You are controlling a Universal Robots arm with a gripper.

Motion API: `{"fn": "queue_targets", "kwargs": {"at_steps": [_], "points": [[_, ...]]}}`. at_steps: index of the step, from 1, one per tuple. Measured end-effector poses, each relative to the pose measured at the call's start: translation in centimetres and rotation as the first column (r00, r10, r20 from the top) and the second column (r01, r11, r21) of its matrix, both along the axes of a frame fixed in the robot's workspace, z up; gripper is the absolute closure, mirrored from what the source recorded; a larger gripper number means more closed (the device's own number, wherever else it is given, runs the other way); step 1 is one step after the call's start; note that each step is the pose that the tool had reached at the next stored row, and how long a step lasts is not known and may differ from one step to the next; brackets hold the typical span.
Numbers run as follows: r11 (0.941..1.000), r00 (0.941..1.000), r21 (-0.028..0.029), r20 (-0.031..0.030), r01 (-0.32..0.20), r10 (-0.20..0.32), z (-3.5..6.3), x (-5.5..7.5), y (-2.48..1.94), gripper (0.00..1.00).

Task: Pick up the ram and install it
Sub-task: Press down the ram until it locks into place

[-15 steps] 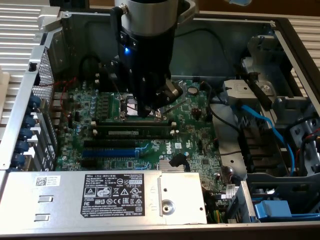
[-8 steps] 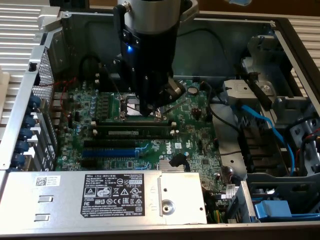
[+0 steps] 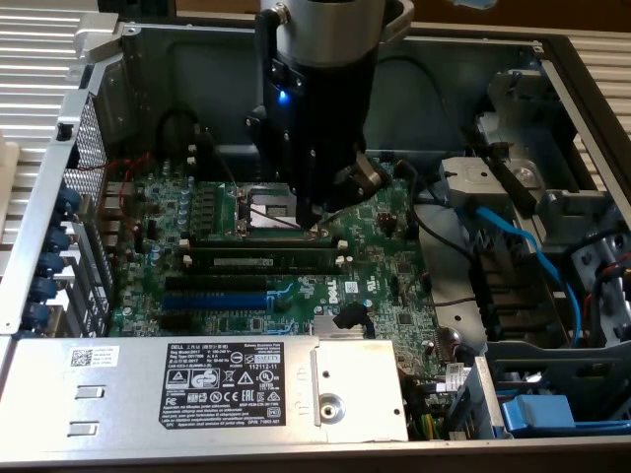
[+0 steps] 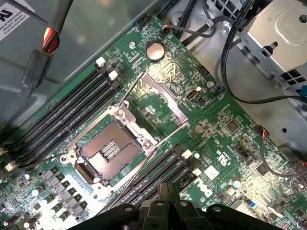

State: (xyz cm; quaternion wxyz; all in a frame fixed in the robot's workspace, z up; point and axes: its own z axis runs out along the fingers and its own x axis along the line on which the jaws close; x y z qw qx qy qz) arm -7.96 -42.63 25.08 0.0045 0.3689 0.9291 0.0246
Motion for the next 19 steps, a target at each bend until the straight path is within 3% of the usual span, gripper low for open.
{"fn": "queue_targets", "kwargs": {"at_steps": [4,16,19], "points": [[1.0,1.0,0.0001,0.0,0.0,0.0,0.0,1.08,-0.01,0.9],[1.0,1.0,-0.0023,0.0001,0.0,0.0,0.0,1.16,-0.72,0.9],[1.0,1.0,-0.0024,0.0002,0.0,0.0,0.02,1.1,-0.73,0.9]]}}
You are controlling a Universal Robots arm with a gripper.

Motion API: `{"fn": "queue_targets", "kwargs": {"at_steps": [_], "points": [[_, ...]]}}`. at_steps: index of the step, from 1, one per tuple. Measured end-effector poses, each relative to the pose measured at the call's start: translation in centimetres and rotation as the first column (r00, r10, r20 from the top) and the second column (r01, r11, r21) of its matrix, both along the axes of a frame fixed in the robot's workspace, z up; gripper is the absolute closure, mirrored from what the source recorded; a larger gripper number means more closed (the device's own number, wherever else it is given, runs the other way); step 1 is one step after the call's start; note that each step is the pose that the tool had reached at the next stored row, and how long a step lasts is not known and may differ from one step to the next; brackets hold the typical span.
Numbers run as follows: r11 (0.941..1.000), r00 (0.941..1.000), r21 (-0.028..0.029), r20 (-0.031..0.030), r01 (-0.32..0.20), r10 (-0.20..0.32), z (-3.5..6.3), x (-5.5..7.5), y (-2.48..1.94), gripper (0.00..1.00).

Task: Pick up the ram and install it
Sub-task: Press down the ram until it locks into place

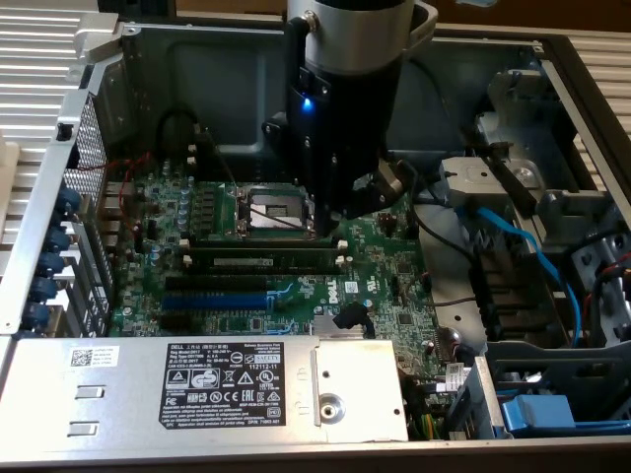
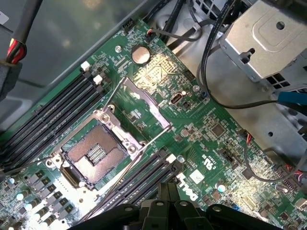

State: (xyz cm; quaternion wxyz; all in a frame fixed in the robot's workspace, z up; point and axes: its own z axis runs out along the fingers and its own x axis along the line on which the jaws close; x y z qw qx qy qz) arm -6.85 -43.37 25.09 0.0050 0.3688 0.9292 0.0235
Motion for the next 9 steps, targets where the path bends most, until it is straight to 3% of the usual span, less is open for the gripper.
{"fn": "queue_targets", "kwargs": {"at_steps": [9], "points": [[1.0,1.0,0.0019,0.0031,0.0,0.0,0.04,-0.67,-0.01,0.9]]}}
